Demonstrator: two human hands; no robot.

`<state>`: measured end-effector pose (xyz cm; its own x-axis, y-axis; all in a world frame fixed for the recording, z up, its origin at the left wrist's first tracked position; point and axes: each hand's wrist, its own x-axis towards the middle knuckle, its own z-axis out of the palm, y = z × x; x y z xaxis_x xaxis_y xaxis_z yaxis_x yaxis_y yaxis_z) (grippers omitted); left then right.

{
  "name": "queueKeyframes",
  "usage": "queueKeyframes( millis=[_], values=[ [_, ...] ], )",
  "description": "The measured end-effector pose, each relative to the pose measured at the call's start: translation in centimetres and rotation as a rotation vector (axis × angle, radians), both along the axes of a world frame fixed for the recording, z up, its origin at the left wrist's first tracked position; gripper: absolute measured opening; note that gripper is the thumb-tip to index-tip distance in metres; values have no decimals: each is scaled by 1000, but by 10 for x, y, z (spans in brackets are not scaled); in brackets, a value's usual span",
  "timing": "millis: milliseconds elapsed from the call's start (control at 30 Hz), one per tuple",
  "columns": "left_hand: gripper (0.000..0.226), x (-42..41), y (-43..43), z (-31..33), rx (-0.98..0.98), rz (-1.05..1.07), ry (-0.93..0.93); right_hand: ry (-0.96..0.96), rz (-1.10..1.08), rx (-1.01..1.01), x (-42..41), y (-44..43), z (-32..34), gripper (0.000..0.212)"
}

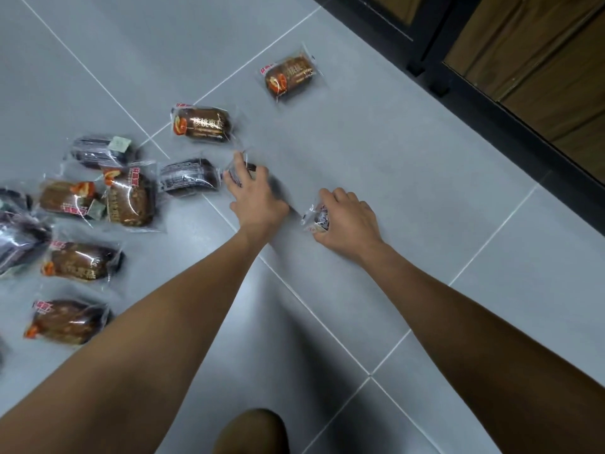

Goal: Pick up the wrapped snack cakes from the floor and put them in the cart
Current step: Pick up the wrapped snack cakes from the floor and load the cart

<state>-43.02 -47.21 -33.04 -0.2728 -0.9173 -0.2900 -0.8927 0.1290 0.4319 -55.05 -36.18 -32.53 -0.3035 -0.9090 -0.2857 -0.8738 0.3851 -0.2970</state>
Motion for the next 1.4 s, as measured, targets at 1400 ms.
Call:
queueKeyframes(
  millis=[1400],
  values=[
    [40, -161, 261, 631, 164, -1056, 184, -149, -813, -71, -105, 321, 627, 60]
  ],
)
